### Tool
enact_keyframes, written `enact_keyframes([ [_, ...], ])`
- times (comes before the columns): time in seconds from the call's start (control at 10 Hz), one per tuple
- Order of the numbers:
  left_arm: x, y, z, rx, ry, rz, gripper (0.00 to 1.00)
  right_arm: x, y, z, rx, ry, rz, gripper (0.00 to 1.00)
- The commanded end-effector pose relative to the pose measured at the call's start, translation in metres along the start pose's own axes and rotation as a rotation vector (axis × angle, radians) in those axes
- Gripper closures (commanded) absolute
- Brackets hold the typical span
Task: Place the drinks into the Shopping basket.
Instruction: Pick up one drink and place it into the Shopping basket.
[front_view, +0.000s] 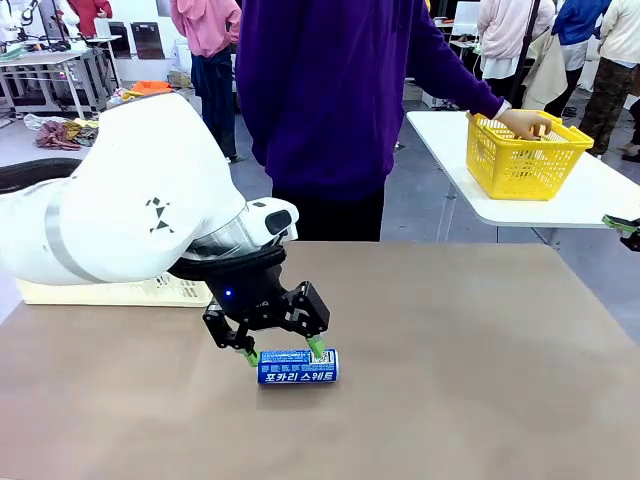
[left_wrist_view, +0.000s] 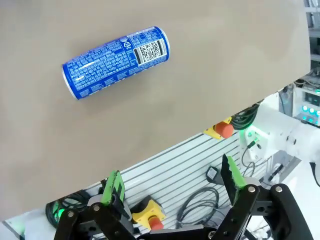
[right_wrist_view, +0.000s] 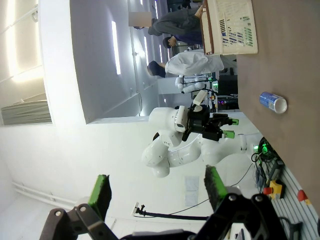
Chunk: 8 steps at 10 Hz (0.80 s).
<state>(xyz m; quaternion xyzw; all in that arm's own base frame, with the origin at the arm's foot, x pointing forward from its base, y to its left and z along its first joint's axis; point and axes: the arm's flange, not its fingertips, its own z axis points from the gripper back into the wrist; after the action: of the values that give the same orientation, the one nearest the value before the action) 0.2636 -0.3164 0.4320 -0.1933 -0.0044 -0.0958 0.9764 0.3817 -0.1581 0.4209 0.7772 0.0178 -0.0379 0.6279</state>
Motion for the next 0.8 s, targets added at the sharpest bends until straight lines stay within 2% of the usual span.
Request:
enact_keyframes([
  [0.0, 0.030, 0.003, -0.011, 0.001, 0.129, -0.215, 0.00, 0.000, 0.005, 0.002, 0.014, -0.006, -0.013, 0.00],
  [0.1, 0.052, 0.004, -0.013, 0.012, 0.189, -0.476, 0.00, 0.000, 0.005, 0.002, 0.014, -0.006, -0.013, 0.00],
  [0.2, 0.063, 0.005, -0.016, -0.041, 0.305, -0.846, 0.00, 0.000, 0.005, 0.002, 0.014, -0.006, -0.013, 0.00],
  [0.3, 0.069, 0.010, -0.016, -0.039, 0.308, -1.063, 0.00, 0.000, 0.005, 0.002, 0.014, -0.006, -0.013, 0.00],
  [0.4, 0.071, 0.012, -0.015, -0.050, 0.244, -1.213, 0.00, 0.000, 0.005, 0.002, 0.014, -0.006, -0.013, 0.00],
  [0.5, 0.070, 0.014, -0.013, -0.053, 0.152, -1.308, 0.00, 0.000, 0.005, 0.002, 0.014, -0.006, -0.013, 0.00],
  [0.6, 0.069, 0.013, -0.011, -0.019, 0.073, -1.330, 0.00, 0.000, 0.005, 0.002, 0.014, -0.006, -0.013, 0.00],
  [0.7, 0.070, 0.012, -0.006, -0.043, -0.046, -1.251, 0.00, 0.000, 0.005, 0.002, 0.014, -0.006, -0.013, 0.00],
])
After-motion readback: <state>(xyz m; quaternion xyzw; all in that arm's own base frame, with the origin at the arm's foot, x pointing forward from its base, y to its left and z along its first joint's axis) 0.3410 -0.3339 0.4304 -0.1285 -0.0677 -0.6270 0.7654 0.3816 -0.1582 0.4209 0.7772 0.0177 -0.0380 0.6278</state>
